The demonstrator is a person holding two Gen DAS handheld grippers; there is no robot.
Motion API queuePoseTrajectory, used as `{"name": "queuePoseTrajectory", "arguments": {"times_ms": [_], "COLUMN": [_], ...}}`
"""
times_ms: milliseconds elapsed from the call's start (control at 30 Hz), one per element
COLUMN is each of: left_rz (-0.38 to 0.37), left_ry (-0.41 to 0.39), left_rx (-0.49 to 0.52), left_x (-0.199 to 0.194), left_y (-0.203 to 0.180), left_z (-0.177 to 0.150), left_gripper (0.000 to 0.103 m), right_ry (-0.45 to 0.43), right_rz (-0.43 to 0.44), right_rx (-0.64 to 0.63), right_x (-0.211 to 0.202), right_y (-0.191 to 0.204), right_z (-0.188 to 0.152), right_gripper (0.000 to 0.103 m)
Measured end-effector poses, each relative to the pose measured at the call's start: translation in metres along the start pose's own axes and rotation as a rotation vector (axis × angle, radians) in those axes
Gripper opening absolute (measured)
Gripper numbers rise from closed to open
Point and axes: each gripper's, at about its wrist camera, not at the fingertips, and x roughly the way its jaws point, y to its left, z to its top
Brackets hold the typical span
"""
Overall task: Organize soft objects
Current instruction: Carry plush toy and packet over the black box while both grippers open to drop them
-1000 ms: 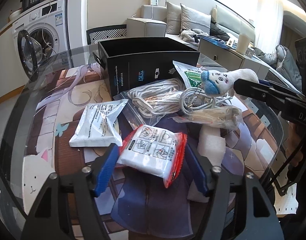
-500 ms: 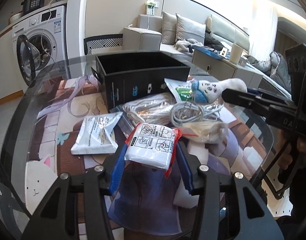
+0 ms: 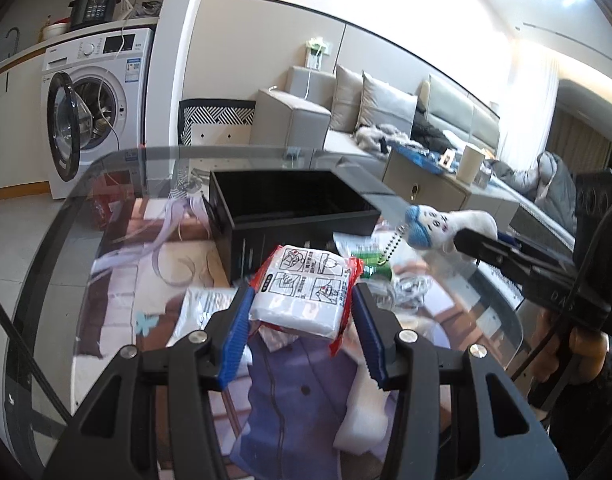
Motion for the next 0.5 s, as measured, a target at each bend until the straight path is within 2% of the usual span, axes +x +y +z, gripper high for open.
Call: {"name": "queuePoseTrajectory", "arguments": {"times_ms": [500], "left_rz": [0.016], "left_ry": [-0.119], "left_rx": [0.02], "left_x": [-0.009], "left_y": [0.005], "left_z": [0.061], "left_gripper": [0.049], "right_ry": [-0.122], "right_rz": [-0.063], "right_rx": [-0.011], "right_x": [-0.033], "right_y": [-0.013], "right_z": [0.052], "right_gripper": [0.038]}}
